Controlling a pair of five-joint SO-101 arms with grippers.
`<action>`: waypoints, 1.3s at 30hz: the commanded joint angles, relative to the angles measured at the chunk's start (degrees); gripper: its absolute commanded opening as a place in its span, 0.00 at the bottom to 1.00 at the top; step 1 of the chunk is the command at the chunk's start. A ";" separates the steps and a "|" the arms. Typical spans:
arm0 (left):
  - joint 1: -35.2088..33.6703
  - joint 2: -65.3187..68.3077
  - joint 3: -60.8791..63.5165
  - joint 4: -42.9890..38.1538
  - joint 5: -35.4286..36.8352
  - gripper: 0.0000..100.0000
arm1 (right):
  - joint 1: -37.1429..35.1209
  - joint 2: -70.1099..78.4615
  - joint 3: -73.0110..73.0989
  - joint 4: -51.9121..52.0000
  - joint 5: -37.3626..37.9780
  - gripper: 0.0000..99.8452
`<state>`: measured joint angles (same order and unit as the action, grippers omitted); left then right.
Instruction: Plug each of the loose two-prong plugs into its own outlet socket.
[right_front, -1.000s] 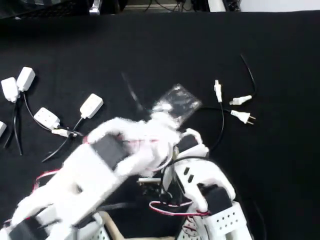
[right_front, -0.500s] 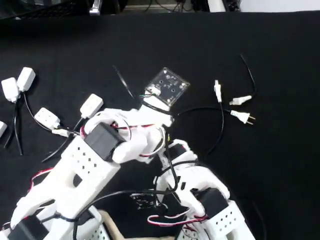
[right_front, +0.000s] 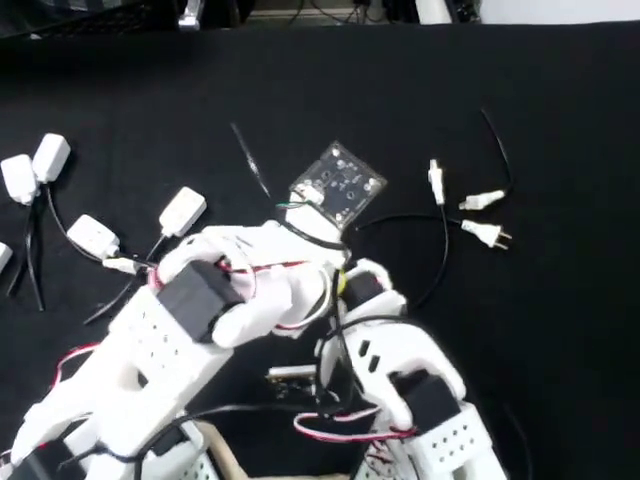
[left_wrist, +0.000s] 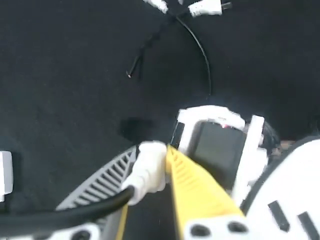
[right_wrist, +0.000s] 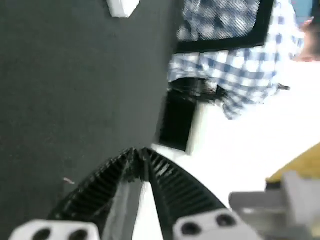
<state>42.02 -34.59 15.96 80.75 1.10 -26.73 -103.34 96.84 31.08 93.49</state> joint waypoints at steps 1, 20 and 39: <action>1.54 0.44 0.92 2.11 -0.44 0.03 | 4.04 -5.93 -0.31 -5.71 0.35 0.01; -10.07 -0.18 2.51 -8.53 -2.29 0.03 | 18.99 -5.32 -0.31 11.08 -5.27 0.01; -43.21 19.78 -5.67 -19.34 23.30 0.03 | 8.44 -5.41 -0.31 32.26 -60.57 0.01</action>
<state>0.70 -21.41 17.19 60.35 23.96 -15.47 -103.43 96.84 61.58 40.13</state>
